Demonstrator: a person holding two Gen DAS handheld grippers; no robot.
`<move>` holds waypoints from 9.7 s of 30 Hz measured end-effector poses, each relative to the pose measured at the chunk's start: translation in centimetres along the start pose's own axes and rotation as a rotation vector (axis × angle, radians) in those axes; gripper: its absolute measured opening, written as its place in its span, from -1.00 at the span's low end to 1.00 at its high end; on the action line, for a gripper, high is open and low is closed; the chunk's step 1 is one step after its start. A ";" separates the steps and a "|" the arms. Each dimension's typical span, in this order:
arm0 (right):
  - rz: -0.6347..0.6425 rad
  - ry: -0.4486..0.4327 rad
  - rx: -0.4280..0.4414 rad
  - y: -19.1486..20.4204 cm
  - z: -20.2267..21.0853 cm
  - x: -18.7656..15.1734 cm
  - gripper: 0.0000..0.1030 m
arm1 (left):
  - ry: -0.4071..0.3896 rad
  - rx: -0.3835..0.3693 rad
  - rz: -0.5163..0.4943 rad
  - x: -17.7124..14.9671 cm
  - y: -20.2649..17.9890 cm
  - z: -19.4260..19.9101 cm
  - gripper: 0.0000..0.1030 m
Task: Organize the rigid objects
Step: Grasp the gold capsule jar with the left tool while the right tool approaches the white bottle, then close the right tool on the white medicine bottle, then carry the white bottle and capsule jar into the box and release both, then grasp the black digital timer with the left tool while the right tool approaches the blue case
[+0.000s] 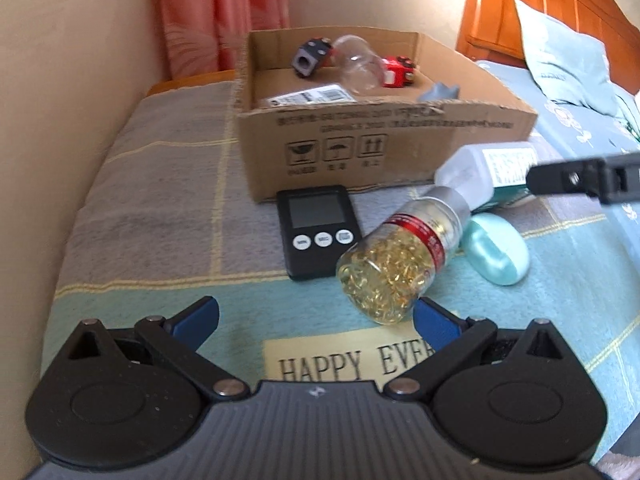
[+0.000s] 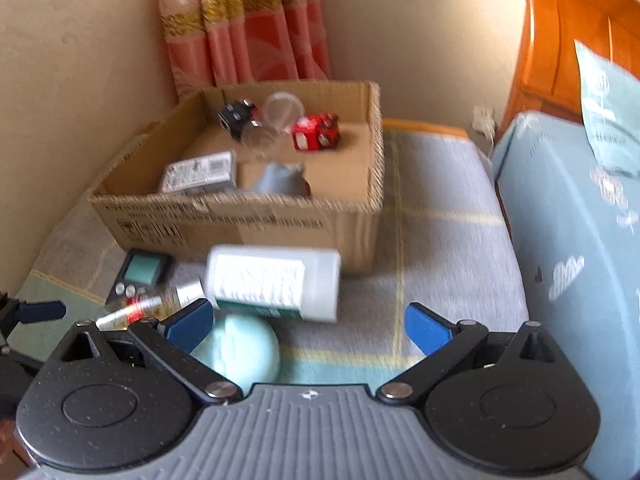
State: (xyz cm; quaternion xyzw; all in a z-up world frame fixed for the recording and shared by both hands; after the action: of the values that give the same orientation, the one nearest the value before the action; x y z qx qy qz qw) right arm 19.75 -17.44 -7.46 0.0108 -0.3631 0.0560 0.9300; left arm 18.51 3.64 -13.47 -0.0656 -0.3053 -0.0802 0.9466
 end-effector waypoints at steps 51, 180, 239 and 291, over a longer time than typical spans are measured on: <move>0.101 0.048 -0.006 -4.5 -3.4 -6.1 1.00 | 0.126 -0.059 0.229 3.2 -5.7 -2.4 0.98; 0.349 -0.119 0.136 -1.3 2.8 9.5 0.68 | -0.090 -0.065 -0.062 3.7 -3.5 5.0 0.80; 0.007 0.079 0.017 -3.3 -0.9 1.9 1.00 | -0.129 0.070 -0.164 19.7 -2.0 -2.0 0.97; 0.144 0.106 0.027 1.7 -4.7 -4.4 1.00 | -0.032 0.059 0.071 3.5 -0.6 -4.3 0.30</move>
State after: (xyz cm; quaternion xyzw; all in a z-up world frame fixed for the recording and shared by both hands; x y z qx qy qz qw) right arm 19.51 -15.84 -13.98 -0.0059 -0.3125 0.1280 0.9412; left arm 23.69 1.93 -14.84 -0.0495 -0.3201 -0.0364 0.9454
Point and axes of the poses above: each gripper's, at about its wrist camera, not at the fingertips, and z roughly against the way its jaws point, y to its left, x to its top, the point moved 7 cm from there along -z, roughly the way its jaws point, and after that the axes turned 4 degrees about z, right-handed, at the moved point
